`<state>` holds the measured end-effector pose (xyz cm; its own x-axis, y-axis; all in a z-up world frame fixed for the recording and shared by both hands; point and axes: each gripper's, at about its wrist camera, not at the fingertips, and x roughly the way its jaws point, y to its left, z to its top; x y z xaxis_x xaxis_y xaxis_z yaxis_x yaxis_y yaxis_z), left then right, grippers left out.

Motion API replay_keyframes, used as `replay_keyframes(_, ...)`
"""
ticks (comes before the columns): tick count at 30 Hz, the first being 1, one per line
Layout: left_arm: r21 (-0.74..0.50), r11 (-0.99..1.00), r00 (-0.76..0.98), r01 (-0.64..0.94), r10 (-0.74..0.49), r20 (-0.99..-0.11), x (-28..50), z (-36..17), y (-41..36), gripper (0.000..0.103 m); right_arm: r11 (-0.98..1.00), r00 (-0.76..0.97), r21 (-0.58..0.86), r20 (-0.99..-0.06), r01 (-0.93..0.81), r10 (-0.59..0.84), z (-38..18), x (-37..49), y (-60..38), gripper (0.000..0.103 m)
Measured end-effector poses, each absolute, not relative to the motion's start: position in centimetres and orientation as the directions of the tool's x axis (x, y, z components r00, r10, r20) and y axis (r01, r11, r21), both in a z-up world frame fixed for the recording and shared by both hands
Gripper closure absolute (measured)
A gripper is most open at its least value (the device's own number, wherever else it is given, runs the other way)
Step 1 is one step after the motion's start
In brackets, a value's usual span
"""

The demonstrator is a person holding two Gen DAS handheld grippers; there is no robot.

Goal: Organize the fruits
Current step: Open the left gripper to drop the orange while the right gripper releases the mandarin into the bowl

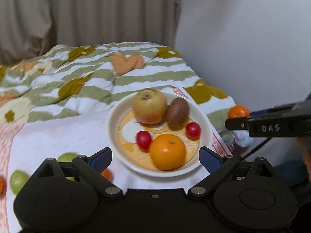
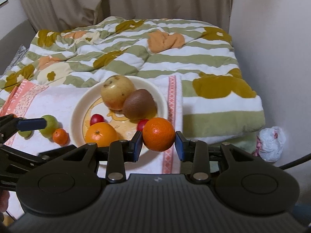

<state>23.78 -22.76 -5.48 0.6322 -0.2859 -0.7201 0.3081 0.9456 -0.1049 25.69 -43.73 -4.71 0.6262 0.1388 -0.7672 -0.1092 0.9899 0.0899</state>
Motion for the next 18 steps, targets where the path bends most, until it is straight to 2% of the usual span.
replay_keyframes(4, -0.124, 0.963, 0.655, 0.238, -0.254, -0.711, 22.6, -4.8, -20.8, 0.005, 0.979, 0.621, 0.069, -0.763, -0.192, 0.176, -5.4, 26.0, -42.1, 0.052)
replay_keyframes(12, -0.053, 0.985, 0.708, 0.161, -0.153, -0.689, 20.2, -4.1, -18.7, 0.005, 0.953, 0.588, 0.035, -0.78, -0.302, 0.215, -8.4, 26.9, -39.9, 0.051)
replay_keyframes(17, -0.068, 0.989, 0.725, 0.132, -0.143, -0.674, 18.9, -3.9, -17.9, 0.005, 0.937, 0.597, 0.028, -0.763, -0.349, 0.245, -9.0, 26.8, -39.7, 0.051)
replay_keyframes(18, -0.068, 0.99, 0.728, 0.127, -0.14, -0.672, 18.6, -3.8, -17.8, 0.005, 0.935, 0.606, 0.023, -0.756, -0.354, 0.248, -9.0, 26.6, -39.7, 0.048)
